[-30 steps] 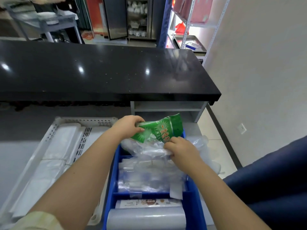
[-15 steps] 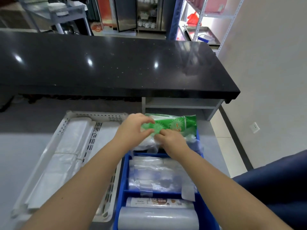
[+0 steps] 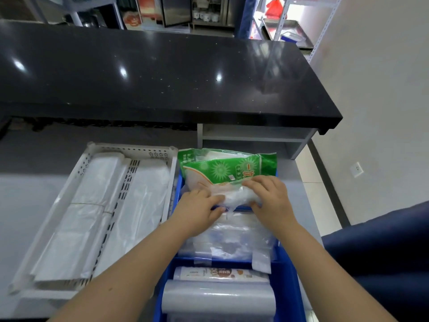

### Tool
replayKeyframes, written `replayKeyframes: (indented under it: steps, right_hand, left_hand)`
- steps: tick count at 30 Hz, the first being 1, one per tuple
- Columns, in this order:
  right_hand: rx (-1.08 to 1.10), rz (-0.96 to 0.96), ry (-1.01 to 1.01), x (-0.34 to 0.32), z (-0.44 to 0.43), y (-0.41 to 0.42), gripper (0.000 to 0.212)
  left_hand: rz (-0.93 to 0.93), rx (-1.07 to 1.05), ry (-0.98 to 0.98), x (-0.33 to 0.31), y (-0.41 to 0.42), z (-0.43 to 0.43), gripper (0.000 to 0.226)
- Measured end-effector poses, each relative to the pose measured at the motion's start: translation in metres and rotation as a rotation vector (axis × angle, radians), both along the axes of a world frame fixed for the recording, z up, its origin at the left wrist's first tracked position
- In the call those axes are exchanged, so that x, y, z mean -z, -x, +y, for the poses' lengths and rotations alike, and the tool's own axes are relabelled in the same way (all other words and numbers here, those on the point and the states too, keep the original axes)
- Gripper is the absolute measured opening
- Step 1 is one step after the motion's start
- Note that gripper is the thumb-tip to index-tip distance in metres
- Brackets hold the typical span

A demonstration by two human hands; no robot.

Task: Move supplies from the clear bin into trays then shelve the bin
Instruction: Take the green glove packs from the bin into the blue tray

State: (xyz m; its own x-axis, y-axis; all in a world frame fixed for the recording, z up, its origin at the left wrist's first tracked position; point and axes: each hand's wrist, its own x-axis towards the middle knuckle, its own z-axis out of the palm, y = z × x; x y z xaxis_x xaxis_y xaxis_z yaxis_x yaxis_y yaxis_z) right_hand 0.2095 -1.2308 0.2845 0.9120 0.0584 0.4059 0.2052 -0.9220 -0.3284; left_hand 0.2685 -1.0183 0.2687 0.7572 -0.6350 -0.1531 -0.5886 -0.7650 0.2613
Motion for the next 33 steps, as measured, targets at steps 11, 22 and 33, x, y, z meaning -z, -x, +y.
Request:
replayKeyframes:
  steps: [11, 22, 33]
  right_hand:
    - [0.182, 0.755, -0.101, 0.011, 0.010, -0.035, 0.013]
    - [0.051, 0.301, -0.219, -0.007, -0.006, -0.004, 0.031]
    - [-0.038, 0.678, 0.077, 0.016, 0.009, -0.003, 0.061]
  left_hand:
    - [-0.028, 0.009, 0.050, -0.007, 0.006, -0.006, 0.049]
    - [0.068, -0.005, -0.081, 0.002, 0.006, -0.018, 0.045]
    - [0.054, -0.048, -0.086, -0.003, 0.014, -0.001, 0.049]
